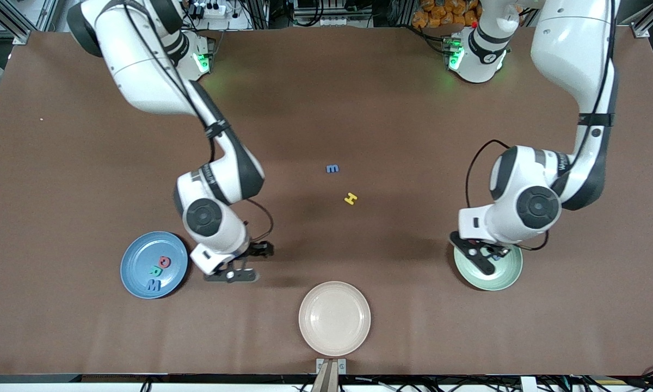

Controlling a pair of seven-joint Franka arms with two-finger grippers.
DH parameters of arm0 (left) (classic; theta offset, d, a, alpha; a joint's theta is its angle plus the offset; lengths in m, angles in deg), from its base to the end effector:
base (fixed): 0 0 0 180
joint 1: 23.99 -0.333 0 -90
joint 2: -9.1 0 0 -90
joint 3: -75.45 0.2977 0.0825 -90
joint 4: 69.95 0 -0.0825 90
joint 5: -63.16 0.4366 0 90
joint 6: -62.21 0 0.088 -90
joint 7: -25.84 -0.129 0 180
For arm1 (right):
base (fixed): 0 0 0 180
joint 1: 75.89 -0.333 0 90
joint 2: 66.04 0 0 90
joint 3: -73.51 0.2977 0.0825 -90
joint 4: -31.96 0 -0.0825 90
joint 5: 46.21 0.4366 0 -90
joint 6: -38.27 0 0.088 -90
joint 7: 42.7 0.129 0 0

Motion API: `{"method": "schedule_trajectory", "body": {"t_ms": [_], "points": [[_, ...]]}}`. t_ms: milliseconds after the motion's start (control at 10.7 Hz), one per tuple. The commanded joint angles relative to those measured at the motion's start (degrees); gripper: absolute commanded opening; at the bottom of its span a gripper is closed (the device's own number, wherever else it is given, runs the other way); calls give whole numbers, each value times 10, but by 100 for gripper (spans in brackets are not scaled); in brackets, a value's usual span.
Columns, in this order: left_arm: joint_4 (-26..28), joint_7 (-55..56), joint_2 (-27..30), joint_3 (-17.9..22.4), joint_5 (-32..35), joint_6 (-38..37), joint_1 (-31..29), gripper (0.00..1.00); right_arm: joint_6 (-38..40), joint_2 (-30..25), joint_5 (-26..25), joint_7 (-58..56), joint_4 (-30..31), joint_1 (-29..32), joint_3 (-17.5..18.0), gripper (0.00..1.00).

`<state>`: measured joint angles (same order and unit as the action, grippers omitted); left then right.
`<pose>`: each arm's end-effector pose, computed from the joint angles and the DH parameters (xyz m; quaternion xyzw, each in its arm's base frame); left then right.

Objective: Sort uppercase to blue plate, lowercase to green plate
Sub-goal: 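Place the pink m on the green plate while the right gripper reaches the H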

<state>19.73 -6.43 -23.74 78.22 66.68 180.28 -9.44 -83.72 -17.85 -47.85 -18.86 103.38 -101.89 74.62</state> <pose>0.7062 -0.1459 0.2384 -0.9184 0.3918 0.0450 0.0323 0.7060 0.3558 0.2008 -0.9992 -0.0325 -0.0210 0.0043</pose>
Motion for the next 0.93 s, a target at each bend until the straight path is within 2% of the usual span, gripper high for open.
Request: {"method": "schedule_trajectory", "body": {"t_ms": [0,187,280,374,467,561,654,841], "points": [[3,-3,-13,37,-16,-1,3,0,2,15,-4,-23,-31,-49,-5,100],[3,-3,-28,60,-19,7,-4,0,-48,42,-4,-50,-42,-103,-5,100],[3,-3,-32,72,-19,15,-5,13,-76,58,-4,-52,-44,-133,-5,100],[2,-3,-32,73,-19,20,-6,44,-93,76,-5,-63,-58,-161,-6,100],[1,-3,-32,73,-11,20,-3,52,-94,86,-5,-100,-67,-179,-6,100],[0,-3,-33,73,-11,21,-1,54,-92,87,-4,-137,-67,-192,-5,100],[0,-3,-33,73,-11,21,-1,64,-87,87,-1,-163,-66,-201,-5,100],[-1,-3,-35,73,-11,28,0,100,-56,90,1,-189,-62,-217,-4,100]]}}
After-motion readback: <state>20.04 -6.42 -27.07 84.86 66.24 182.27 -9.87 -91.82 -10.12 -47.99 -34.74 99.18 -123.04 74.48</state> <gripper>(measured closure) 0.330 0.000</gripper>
